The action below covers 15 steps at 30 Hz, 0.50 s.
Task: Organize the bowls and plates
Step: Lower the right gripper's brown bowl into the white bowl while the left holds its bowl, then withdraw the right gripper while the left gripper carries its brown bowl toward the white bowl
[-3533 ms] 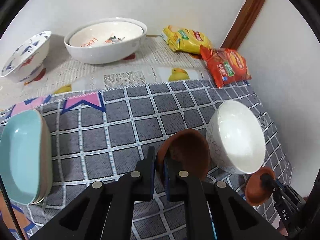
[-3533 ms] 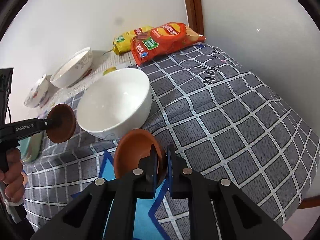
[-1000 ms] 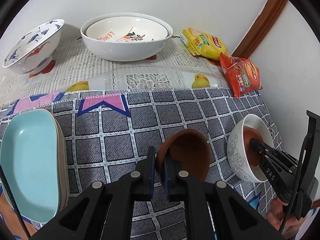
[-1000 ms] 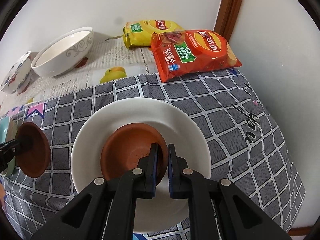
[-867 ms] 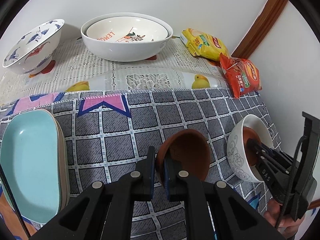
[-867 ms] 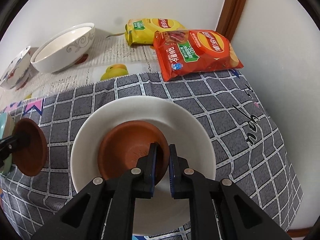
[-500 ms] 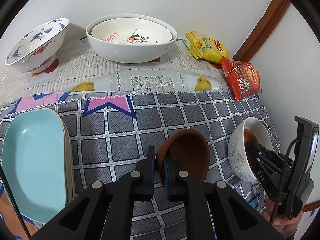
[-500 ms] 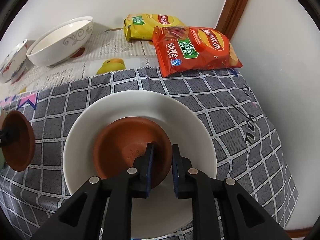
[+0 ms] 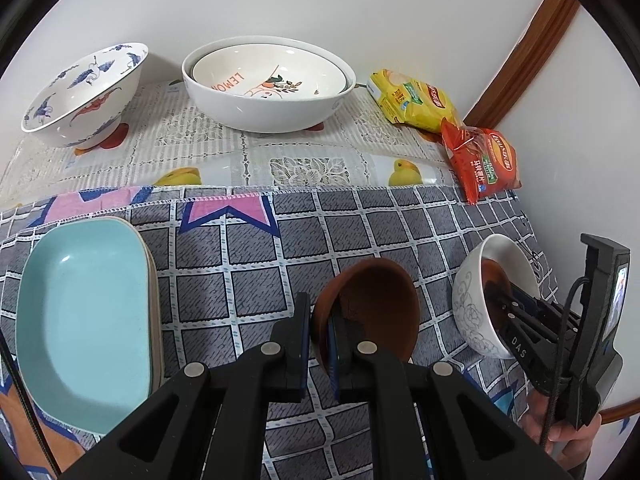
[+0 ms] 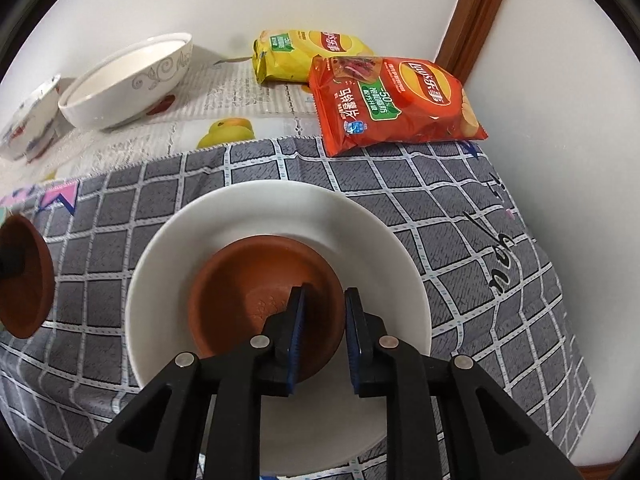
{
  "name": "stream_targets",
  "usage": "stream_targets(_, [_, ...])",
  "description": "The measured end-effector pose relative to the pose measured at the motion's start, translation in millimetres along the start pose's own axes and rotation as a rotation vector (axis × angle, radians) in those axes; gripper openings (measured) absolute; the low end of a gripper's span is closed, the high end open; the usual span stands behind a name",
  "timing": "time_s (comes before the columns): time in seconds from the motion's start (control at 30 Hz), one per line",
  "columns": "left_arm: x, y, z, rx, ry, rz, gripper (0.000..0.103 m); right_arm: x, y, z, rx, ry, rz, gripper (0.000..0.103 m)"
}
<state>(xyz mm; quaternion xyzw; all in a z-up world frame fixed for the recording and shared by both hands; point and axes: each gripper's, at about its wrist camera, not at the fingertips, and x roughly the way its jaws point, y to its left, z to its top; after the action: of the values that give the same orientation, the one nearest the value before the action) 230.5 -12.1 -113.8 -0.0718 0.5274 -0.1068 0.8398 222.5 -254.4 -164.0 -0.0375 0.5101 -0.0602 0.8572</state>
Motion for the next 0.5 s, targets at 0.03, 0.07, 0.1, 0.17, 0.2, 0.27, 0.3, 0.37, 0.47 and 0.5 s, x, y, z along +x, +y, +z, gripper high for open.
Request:
stream_targets(0.03, [-1.4,-0.6,-0.2,0.002,-0.001,0.001,0.008,-1.9,-2.4,-0.2,0.014,-0.004,0.013,0.019])
stream_targets(0.07, [-3.3,-1.5,-0.4,0.003,-0.004,0.002,0.008,-3.9,-3.9,-0.3,0.022,-0.007,0.019,0.02])
stream_targets(0.1, [-5.1,-2.2,-0.7,0.004,-0.006,0.002,0.008,-6.0,-5.3,-0.3,0.028,-0.01,0.021,0.02])
stream_targets(0.17, [-8.4,-4.1,-1.0,0.007,-0.009,0.001,0.008,-13.1,-8.5,-0.9,0.036,-0.018,0.031,0.022])
stream_targets(0.2, [-10.6,-5.8,-1.2,0.009,-0.013,0.001,0.008,-16.9,-9.4,-1.7,0.036,-0.021,0.048,0.025])
stream_targets(0.27, [-15.2,-10.7,-1.7,0.015,-0.021,0.0,0.008,-26.0,-10.1,-3.9,0.019,-0.025,0.097,0.028])
stream_targets(0.3, [-17.4,-13.1,-2.2,0.018,-0.024,-0.002,0.008,-30.7,-9.8,-5.3,0.01,-0.028,0.104,0.028])
stream_targets(0.37, [-21.5,-17.6,-3.1,0.025,-0.03,-0.007,0.008,-43.7,-10.1,-8.9,-0.003,-0.042,0.102,0.033])
stream_targets(0.47, [-29.0,-27.6,-5.0,0.037,-0.043,-0.012,0.008,-62.2,-15.2,-14.7,-0.002,-0.068,0.091,0.043])
stream_targets(0.5, [-31.6,-31.3,-5.9,0.041,-0.047,-0.015,0.008,-67.2,-17.7,-16.5,0.004,-0.072,0.081,0.045])
